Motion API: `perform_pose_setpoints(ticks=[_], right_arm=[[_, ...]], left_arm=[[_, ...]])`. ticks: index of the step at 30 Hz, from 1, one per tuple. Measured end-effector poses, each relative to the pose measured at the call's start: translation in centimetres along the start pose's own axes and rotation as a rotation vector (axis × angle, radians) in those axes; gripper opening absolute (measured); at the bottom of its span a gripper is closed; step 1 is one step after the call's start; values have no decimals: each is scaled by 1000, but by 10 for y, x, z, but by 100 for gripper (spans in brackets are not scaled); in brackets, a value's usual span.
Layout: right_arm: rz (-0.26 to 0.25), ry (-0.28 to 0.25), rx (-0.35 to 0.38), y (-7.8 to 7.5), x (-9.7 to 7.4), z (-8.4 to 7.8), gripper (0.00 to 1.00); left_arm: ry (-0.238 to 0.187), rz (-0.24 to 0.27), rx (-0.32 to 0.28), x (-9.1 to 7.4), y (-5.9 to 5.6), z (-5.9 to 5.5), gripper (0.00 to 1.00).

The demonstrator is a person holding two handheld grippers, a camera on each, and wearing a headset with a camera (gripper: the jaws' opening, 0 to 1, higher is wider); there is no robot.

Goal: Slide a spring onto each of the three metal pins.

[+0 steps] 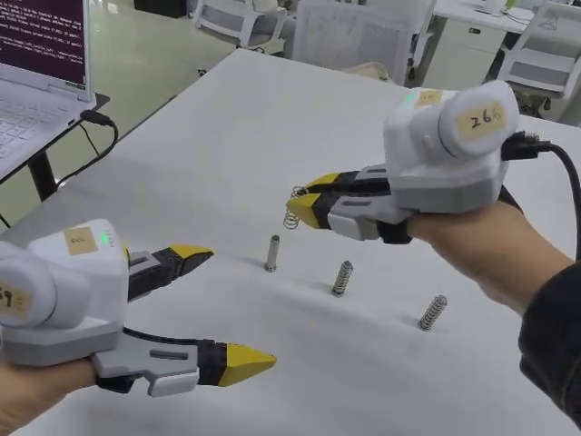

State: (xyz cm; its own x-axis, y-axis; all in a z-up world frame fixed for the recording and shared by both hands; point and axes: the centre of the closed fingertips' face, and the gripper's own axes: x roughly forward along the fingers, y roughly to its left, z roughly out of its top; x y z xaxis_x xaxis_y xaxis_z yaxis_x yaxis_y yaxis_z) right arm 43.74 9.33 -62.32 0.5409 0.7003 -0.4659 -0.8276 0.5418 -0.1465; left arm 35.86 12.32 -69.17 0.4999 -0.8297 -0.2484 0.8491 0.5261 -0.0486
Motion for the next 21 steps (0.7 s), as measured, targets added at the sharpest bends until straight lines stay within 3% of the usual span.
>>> perform_pose_setpoints(ticks=[11, 21], right_arm=[[-96, 15, 44, -15, 18, -10, 8], [-106, 38, 85, -19, 41, -30, 8]], left_arm=[[4, 2, -9, 0, 2, -4, 81], [5, 16, -18, -2, 7, -8, 81]])
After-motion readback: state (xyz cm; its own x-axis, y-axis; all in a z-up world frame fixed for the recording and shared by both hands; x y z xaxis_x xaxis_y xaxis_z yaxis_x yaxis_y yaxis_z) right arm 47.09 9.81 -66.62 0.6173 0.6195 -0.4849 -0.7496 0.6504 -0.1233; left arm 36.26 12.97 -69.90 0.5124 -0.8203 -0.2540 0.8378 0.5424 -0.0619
